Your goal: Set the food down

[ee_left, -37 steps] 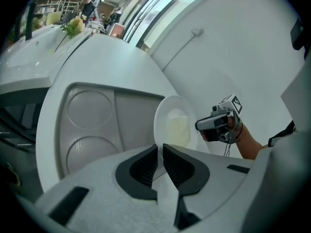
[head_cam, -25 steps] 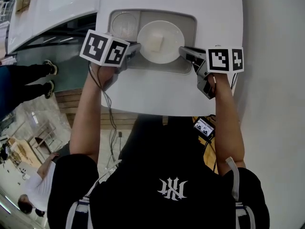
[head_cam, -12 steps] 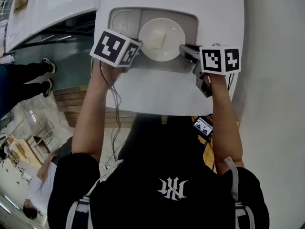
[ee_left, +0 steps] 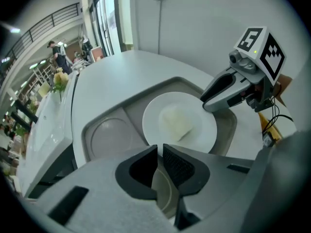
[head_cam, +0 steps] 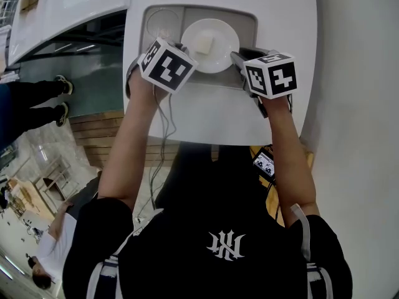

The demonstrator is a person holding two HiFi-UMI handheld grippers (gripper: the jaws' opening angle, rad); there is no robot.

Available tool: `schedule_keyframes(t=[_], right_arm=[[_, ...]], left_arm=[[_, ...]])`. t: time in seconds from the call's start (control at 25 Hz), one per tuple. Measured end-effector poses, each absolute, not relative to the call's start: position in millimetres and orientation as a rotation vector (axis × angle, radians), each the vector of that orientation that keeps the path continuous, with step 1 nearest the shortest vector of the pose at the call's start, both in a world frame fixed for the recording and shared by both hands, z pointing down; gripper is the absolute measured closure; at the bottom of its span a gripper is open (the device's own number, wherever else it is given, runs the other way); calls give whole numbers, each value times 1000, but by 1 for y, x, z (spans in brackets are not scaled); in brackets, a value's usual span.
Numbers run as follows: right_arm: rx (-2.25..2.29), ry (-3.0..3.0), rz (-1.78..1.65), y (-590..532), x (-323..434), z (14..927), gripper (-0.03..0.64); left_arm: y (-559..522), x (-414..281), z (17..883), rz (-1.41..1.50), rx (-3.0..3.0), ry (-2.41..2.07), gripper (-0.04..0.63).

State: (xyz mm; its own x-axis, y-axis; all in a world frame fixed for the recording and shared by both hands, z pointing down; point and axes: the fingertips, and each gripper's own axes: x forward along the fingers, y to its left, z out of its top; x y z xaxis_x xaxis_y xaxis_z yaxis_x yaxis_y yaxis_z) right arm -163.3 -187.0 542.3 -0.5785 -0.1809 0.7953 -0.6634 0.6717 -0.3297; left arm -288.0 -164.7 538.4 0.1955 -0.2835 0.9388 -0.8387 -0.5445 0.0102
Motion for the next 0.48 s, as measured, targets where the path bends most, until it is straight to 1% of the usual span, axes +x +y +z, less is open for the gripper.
schedule_keyframes(t=[0.16, 0.24, 0.28, 0.36, 0.44, 0.48], right_arm=[[689, -2157, 705, -190, -167, 543, 531], [743, -2226, 686, -187, -158, 530, 529], [773, -2285, 682, -180, -150, 516, 529], [821, -2451, 703, -154, -130, 476, 531], [831, -2618, 812, -120, -107, 431, 588], [817, -2683, 902, -105, -95, 412, 597]], left_arm=[[-164, -293, 540, 1422, 2002, -1122, 561], [-158, -299, 528, 1359, 2062, -1223, 561], [-151, -302, 514, 1257, 2116, -1295, 561], [-126, -308, 471, 904, 2246, -1420, 561], [-91, -307, 428, 494, 2350, -1406, 561], [-75, -300, 411, 307, 2383, -1346, 564]])
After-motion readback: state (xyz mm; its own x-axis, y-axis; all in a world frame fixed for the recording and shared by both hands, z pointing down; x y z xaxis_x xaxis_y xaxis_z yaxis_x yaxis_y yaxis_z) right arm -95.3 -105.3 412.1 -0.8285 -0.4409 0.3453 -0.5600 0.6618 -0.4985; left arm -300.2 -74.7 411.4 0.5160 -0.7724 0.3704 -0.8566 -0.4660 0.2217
